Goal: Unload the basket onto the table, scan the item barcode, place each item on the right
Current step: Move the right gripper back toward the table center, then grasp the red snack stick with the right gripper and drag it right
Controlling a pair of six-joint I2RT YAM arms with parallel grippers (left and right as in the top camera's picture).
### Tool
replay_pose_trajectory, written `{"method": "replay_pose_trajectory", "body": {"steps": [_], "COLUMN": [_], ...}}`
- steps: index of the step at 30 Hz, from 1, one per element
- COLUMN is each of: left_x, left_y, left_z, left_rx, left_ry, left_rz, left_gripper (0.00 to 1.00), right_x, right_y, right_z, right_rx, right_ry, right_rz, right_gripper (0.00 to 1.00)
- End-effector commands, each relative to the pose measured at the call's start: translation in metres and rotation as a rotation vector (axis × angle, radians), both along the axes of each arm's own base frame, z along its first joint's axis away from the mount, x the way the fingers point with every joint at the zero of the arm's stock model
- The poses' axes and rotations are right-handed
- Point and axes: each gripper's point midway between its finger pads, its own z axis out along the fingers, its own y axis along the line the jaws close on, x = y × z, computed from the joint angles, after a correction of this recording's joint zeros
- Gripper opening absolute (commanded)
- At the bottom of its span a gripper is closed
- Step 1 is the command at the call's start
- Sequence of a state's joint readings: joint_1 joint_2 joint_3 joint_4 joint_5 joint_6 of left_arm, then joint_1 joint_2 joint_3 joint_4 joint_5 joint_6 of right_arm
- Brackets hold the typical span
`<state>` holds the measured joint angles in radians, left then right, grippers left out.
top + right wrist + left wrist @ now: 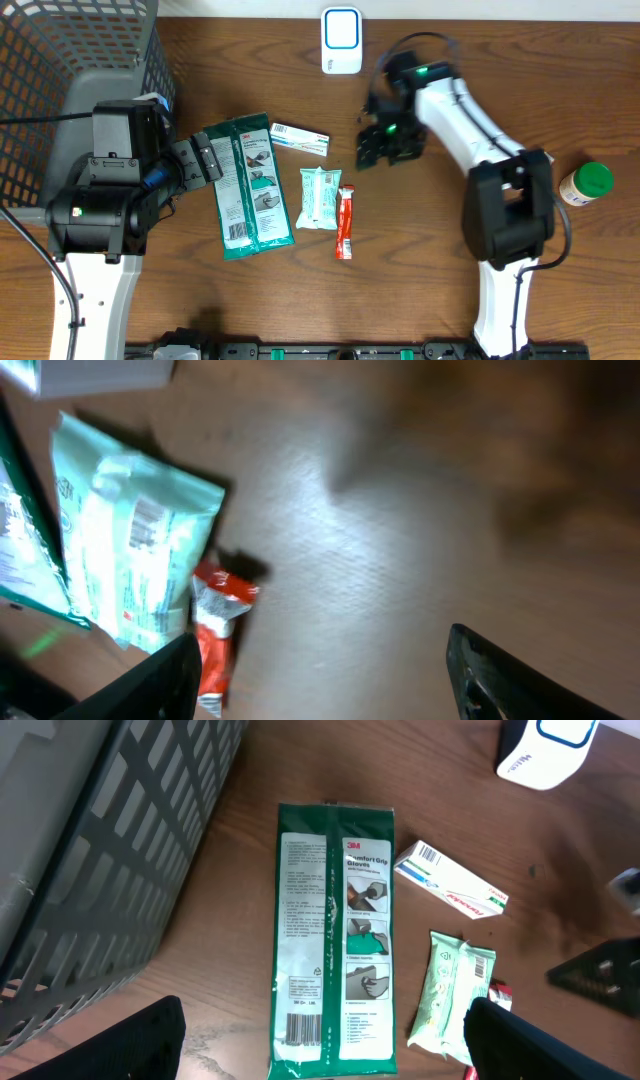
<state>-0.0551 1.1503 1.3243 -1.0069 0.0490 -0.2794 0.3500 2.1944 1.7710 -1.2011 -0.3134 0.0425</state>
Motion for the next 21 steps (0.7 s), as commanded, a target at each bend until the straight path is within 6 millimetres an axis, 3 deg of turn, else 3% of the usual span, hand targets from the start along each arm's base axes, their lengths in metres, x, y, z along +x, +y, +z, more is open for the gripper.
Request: {"method": "replay_pose_trajectory", "body": {"steps": [1,6,10,16,18,21], "left_x": [0.0,0.0,0.0,0.0,0.0,0.0], "left_y": [0.002,0.002,0.002,0.002,0.002,0.002], "left_z": [0.003,0.003,0.003,0.003,0.003,0.003], "left_rx": [0.019,0.019,0.019,0.019,0.019,0.019], "left_ry": [-0.007,-0.007,-0.007,-0.007,-0.007,-0.007], "left_rz": [-0.009,-0.01,-0.009,-0.009,-0.009,-0.01], "left_gripper": [0.9,0.9,0.9,0.9,0.9,0.9], "right_x": [-0.013,-0.037,-0.055,-0.063,-0.067,-0.07], "right_y": [0.002,0.016,0.022,0.032,0.032,0.041], "right_z": [-0.003,-0.001,0.007,0.032,0.029,0.005], "right_rx": [-0.161,-0.193,-0.213,-0.266,-0.284,-0.208], "right_ry": [-0.006,0.04,0.069,-0.056,-0.083,-0.133], "right_rz": [-0.039,0.01,0.037,0.026,0.013,-0.018], "right_gripper": [0.73,0.68,0.56,0.57,0.58,0.58]}}
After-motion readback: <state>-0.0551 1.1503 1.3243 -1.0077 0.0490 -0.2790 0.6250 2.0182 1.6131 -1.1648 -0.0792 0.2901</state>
